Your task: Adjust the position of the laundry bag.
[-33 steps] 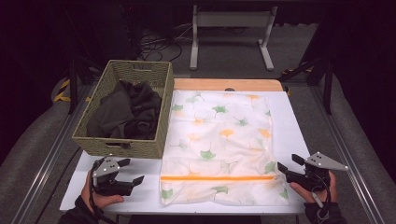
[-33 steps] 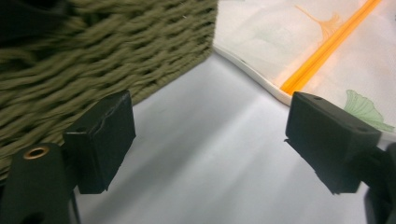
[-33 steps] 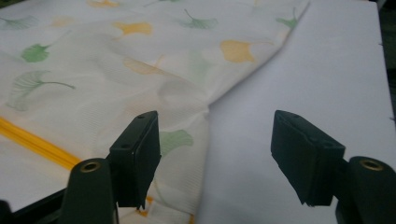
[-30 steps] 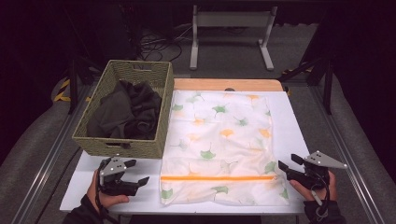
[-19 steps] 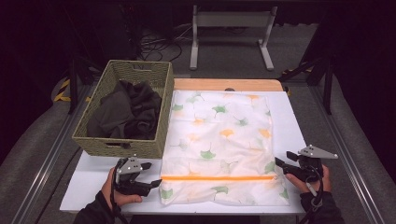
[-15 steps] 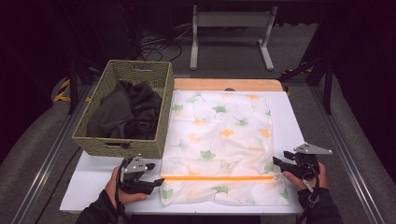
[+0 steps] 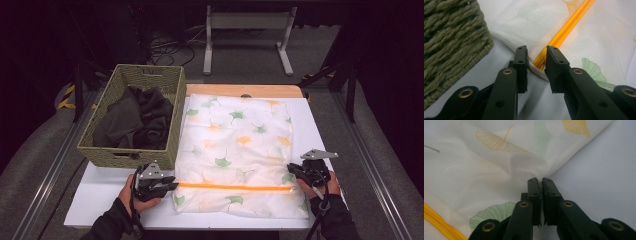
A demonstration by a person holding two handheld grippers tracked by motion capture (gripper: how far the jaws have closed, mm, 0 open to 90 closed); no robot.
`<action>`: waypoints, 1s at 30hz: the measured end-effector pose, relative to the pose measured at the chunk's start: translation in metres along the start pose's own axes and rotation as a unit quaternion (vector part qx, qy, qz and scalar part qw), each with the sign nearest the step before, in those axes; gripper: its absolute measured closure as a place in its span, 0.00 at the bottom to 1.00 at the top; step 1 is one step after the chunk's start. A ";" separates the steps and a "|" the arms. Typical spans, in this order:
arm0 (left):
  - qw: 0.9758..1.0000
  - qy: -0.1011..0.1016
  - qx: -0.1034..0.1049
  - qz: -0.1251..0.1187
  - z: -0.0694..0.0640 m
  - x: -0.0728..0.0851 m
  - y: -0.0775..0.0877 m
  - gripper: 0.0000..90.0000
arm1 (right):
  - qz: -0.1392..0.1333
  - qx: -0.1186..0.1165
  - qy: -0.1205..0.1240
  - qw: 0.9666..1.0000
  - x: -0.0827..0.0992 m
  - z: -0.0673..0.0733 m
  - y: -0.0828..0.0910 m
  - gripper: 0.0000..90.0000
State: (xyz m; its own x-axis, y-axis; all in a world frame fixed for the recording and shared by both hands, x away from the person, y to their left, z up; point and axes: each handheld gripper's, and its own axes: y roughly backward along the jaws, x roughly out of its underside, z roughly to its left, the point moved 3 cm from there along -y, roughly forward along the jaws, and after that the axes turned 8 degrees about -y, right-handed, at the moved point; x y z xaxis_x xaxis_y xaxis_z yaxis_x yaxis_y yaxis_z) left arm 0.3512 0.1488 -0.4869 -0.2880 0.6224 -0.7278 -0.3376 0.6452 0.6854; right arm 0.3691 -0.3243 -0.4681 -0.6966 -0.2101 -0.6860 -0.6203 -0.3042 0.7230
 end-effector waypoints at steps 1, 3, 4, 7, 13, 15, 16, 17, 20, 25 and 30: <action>1.000 -0.001 -0.006 0.001 0.001 -0.001 -0.001 0.80 | -0.001 0.000 0.000 1.000 -0.001 -0.001 -0.001 0.98; 1.000 0.001 -0.012 -0.001 0.002 -0.002 -0.002 0.81 | -0.006 0.011 0.000 1.000 -0.005 -0.005 -0.004 0.99; 1.000 0.000 -0.018 -0.001 0.003 -0.004 -0.004 0.81 | -0.009 0.014 -0.004 1.000 -0.008 -0.009 -0.006 0.99; 1.000 -0.001 -0.025 -0.003 0.006 -0.007 -0.007 0.82 | -0.017 0.021 -0.003 1.000 -0.017 -0.015 -0.011 0.99; 0.999 -0.004 -0.050 -0.006 0.010 -0.013 -0.015 0.77 | -0.029 0.061 0.017 0.998 -0.037 -0.023 -0.023 0.99; 0.999 -0.008 -0.053 -0.005 0.011 -0.016 -0.018 0.74 | -0.043 0.082 0.018 0.996 -0.042 -0.024 -0.026 0.98; 0.999 -0.008 -0.053 -0.006 0.011 -0.016 -0.018 0.74 | -0.055 0.092 0.022 0.994 -0.043 -0.024 -0.025 0.94; 0.999 -0.010 -0.053 -0.006 0.011 -0.016 -0.018 0.73 | -0.067 0.102 0.023 0.992 -0.044 -0.022 -0.023 0.89; 0.998 -0.014 -0.055 -0.001 0.006 -0.013 -0.013 0.61 | -0.095 0.086 -0.003 0.992 -0.040 -0.024 -0.008 0.78; 0.999 -0.012 -0.049 -0.004 -0.002 -0.005 -0.001 0.51 | -0.095 0.052 -0.017 0.994 -0.022 -0.026 0.013 0.71; 0.999 -0.011 -0.037 -0.014 -0.013 0.000 0.010 0.48 | -0.078 0.022 -0.028 0.996 -0.003 -0.026 0.026 0.65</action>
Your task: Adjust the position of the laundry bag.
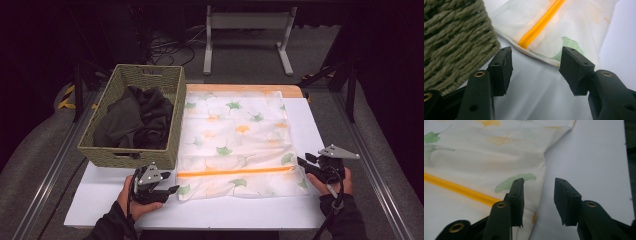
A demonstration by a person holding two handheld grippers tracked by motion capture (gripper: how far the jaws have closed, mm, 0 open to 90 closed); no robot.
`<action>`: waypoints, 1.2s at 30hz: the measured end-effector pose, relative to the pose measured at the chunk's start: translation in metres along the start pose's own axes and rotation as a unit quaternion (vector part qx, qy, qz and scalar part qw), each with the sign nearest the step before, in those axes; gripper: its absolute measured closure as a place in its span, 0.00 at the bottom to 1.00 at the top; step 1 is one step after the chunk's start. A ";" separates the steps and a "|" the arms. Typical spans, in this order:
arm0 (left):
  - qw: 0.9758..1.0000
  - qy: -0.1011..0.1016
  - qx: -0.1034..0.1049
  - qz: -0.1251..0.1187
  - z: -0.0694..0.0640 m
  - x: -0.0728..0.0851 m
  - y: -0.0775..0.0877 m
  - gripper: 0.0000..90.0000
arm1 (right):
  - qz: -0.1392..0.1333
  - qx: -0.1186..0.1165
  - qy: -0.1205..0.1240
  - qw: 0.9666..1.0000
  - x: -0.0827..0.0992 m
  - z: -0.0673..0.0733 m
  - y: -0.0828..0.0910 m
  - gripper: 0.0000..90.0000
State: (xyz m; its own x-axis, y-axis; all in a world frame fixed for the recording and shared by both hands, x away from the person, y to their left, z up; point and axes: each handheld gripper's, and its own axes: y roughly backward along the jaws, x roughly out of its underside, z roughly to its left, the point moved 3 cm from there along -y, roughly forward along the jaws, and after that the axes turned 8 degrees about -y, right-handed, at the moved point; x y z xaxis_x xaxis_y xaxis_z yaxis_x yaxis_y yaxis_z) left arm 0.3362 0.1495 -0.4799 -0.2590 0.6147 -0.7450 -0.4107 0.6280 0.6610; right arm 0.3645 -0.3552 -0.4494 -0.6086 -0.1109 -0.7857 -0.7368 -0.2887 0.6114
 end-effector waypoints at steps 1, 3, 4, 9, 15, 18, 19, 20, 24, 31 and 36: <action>1.000 0.003 0.007 0.001 -0.003 0.000 0.000 0.48 | 0.005 -0.004 -0.004 1.000 0.004 0.001 0.000 0.64; 1.000 -0.008 0.010 0.006 -0.007 0.000 -0.001 0.48 | 0.019 0.004 0.006 1.000 0.010 0.004 -0.002 0.62; 1.000 -0.012 0.012 0.007 -0.009 0.000 -0.002 0.48 | 0.023 0.007 0.008 1.000 0.011 0.004 -0.002 0.61; 0.997 -0.062 -0.008 0.035 -0.014 -0.004 -0.011 0.50 | 0.031 0.004 -0.007 0.999 0.018 -0.001 -0.006 0.54; 0.998 -0.045 0.034 0.030 -0.010 -0.004 -0.012 0.63 | 0.046 -0.003 0.010 0.999 0.020 0.002 -0.013 0.54; 0.996 -0.064 0.045 0.038 -0.013 -0.008 -0.013 0.83 | 0.048 -0.020 0.021 0.998 0.019 0.007 -0.014 0.73; 0.996 -0.069 0.042 0.039 -0.015 -0.008 -0.014 0.92 | 0.050 -0.021 0.022 0.998 0.018 0.008 -0.014 0.78; 0.996 -0.069 0.042 0.039 -0.015 -0.008 -0.014 0.99 | 0.053 -0.023 0.023 0.998 0.017 0.009 -0.015 0.81; 0.997 -0.058 0.049 0.032 -0.011 -0.007 -0.013 1.00 | 0.055 -0.029 0.026 0.998 0.017 0.010 -0.015 0.90; 0.999 -0.032 0.033 0.005 -0.004 -0.006 -0.007 0.99 | 0.046 -0.028 0.020 0.998 0.015 0.011 -0.014 0.92; 0.996 -0.055 0.054 -0.036 -0.022 -0.016 -0.006 0.66 | 0.042 -0.029 0.018 0.999 0.014 0.010 -0.015 0.92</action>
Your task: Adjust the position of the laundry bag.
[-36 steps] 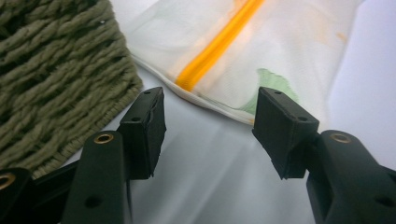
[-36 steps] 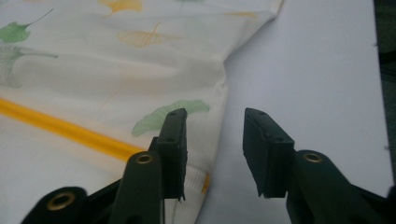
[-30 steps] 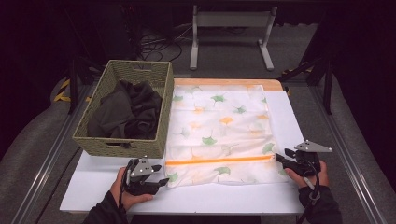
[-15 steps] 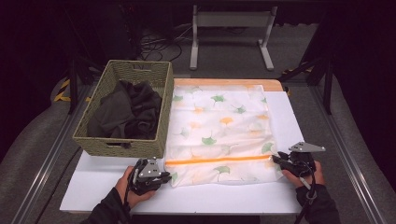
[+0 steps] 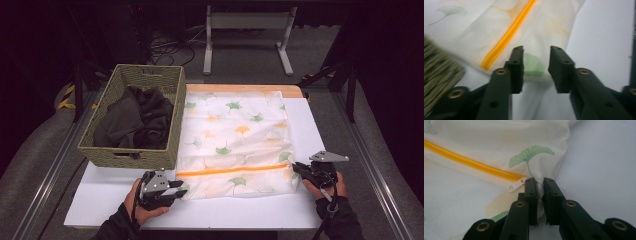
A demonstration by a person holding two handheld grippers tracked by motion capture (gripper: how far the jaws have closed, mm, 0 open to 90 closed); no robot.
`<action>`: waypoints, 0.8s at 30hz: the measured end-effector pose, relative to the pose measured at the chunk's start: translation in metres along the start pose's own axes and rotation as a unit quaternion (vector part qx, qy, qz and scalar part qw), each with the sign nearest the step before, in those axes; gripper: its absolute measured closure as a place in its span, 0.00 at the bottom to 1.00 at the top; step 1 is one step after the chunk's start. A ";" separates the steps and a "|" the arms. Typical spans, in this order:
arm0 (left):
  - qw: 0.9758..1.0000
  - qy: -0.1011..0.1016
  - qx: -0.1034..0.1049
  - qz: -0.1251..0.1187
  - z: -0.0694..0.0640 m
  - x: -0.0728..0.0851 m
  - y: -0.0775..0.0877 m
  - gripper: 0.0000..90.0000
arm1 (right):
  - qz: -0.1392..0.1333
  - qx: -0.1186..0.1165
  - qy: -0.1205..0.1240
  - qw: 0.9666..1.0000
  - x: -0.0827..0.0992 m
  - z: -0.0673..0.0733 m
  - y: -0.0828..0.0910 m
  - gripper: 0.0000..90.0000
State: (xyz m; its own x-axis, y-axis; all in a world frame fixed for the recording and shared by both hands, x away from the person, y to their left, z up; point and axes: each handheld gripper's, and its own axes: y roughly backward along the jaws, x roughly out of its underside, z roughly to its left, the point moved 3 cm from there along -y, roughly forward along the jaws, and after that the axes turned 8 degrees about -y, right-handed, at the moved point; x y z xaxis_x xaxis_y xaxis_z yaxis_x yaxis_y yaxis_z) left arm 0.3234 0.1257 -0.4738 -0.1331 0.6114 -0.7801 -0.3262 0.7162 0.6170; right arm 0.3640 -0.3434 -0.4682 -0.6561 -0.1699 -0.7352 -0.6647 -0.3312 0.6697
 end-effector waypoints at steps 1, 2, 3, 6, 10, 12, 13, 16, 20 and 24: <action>1.000 0.002 0.006 -0.001 -0.002 0.000 -0.003 0.66 | 0.000 0.000 0.000 1.000 0.000 0.000 0.000 0.92; 1.000 0.009 0.007 0.007 -0.003 0.001 -0.007 0.60 | -0.001 0.001 0.000 1.000 0.000 0.000 0.000 0.92; 1.000 0.011 0.006 0.014 -0.003 0.003 -0.010 0.54 | -0.002 0.002 0.001 1.000 -0.001 0.000 0.000 0.91; 0.999 0.017 -0.002 0.045 -0.004 0.007 -0.016 0.43 | -0.003 0.002 0.002 1.000 -0.001 0.000 0.000 0.91; 0.999 0.020 -0.011 0.049 -0.001 0.007 -0.016 0.52 | -0.005 -0.003 0.002 1.000 -0.001 0.000 0.002 0.92; 0.999 0.019 -0.014 0.049 0.003 0.007 -0.014 0.67 | -0.005 -0.005 0.001 1.000 -0.001 0.000 0.003 0.92; 0.998 0.018 -0.021 0.052 0.006 0.007 -0.014 0.76 | -0.006 -0.006 0.001 1.000 -0.001 0.001 0.004 0.92; 0.998 0.023 -0.023 0.051 0.012 0.008 -0.014 0.94 | -0.007 -0.010 0.001 1.000 0.000 0.002 0.006 0.92; 0.997 0.016 -0.055 0.058 0.021 0.006 -0.017 0.95 | -0.019 -0.005 -0.010 1.000 0.000 0.001 0.010 0.92; 0.996 0.020 -0.071 0.056 0.030 0.004 -0.021 0.95 | -0.026 -0.003 -0.019 0.999 -0.001 0.001 0.012 0.93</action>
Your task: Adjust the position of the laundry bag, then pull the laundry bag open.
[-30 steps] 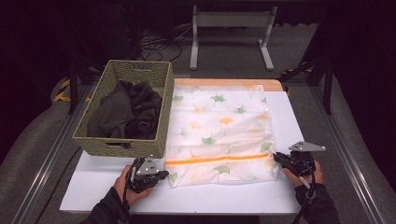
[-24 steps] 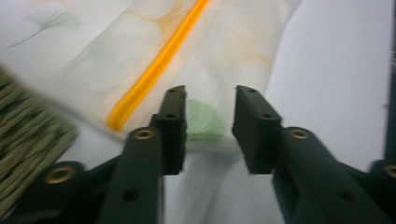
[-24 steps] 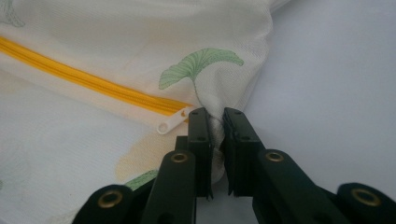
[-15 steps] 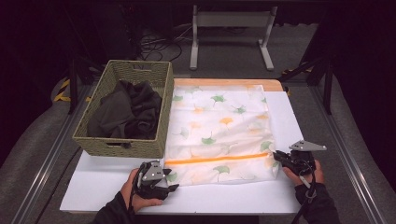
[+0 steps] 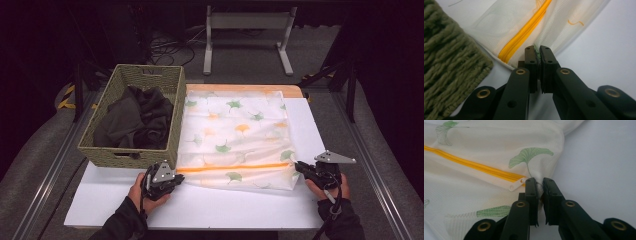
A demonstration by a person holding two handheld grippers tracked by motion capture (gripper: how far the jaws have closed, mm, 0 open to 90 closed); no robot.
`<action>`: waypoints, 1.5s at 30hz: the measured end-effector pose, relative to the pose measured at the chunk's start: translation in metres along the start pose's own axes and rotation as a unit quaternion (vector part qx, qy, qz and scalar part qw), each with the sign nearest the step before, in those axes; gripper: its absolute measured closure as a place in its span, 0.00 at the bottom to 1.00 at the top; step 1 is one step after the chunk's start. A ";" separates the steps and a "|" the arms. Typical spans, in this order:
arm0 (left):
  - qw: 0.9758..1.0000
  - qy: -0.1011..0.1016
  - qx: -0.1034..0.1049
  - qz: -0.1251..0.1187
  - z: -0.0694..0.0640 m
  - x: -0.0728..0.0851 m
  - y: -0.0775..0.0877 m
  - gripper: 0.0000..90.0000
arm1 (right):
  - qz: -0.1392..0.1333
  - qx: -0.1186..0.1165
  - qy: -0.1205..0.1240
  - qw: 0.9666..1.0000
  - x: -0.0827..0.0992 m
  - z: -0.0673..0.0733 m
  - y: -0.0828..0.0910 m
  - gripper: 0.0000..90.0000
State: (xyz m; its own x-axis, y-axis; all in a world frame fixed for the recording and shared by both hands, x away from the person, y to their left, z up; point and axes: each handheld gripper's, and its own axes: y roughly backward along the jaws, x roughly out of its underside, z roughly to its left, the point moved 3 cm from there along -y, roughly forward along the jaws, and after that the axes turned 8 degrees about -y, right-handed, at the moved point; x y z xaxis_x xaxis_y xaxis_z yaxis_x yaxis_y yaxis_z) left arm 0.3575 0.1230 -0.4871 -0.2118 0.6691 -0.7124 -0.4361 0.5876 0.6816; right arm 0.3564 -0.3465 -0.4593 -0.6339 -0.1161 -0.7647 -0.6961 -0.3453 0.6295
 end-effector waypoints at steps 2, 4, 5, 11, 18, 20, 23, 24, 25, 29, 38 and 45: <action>1.000 -0.003 -0.002 -0.001 0.001 -0.002 -0.003 0.95 | 0.000 0.005 0.000 1.000 0.000 0.000 0.000 0.93; 1.000 -0.006 -0.006 0.000 0.001 -0.005 -0.006 0.95 | -0.002 0.009 -0.005 1.000 0.000 -0.002 0.001 0.93; 1.000 -0.005 -0.004 0.001 0.001 -0.007 -0.007 0.95 | -0.003 0.011 -0.010 1.000 0.000 -0.003 0.002 0.93; 1.000 -0.010 -0.006 -0.001 0.002 -0.011 -0.011 0.95 | -0.009 0.019 -0.016 1.000 -0.001 -0.007 0.005 0.93; 1.000 -0.013 -0.004 -0.017 -0.001 -0.010 -0.006 0.94 | -0.013 0.017 -0.018 1.000 -0.001 -0.007 0.004 0.93; 0.999 -0.022 -0.005 -0.027 -0.004 -0.011 0.000 0.93 | -0.012 0.014 -0.016 1.000 -0.001 -0.006 0.004 0.94; 0.998 -0.015 0.009 -0.053 -0.009 -0.011 0.011 0.78 | -0.017 0.003 -0.019 1.000 -0.003 -0.004 0.007 0.94; 0.998 -0.016 0.012 -0.057 -0.009 -0.012 0.013 0.72 | -0.020 0.000 -0.017 1.000 -0.004 -0.003 0.008 0.94; 0.998 -0.014 0.012 -0.062 -0.010 -0.012 0.016 0.69 | -0.021 -0.002 -0.017 1.000 -0.004 -0.002 0.009 0.94; 0.995 0.016 0.026 -0.099 -0.012 -0.020 0.022 0.55 | -0.024 -0.007 -0.014 1.000 -0.007 0.002 0.014 0.94; 0.989 -0.025 0.081 -0.122 -0.041 -0.078 0.002 0.34 | -0.024 -0.015 -0.001 1.000 -0.010 0.013 0.017 0.94; 0.982 -0.059 0.141 -0.115 -0.068 -0.127 -0.046 0.43 | -0.030 -0.031 -0.002 0.999 -0.011 0.019 0.018 0.94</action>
State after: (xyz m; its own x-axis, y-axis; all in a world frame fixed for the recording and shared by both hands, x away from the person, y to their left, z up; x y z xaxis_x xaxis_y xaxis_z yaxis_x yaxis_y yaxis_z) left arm 0.3447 -0.0203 -0.4390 -0.0253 0.5419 -0.8401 -0.1981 0.8209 0.5355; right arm 0.3446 -0.3339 -0.4374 -0.5934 -0.0899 -0.7999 -0.7104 -0.4088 0.5729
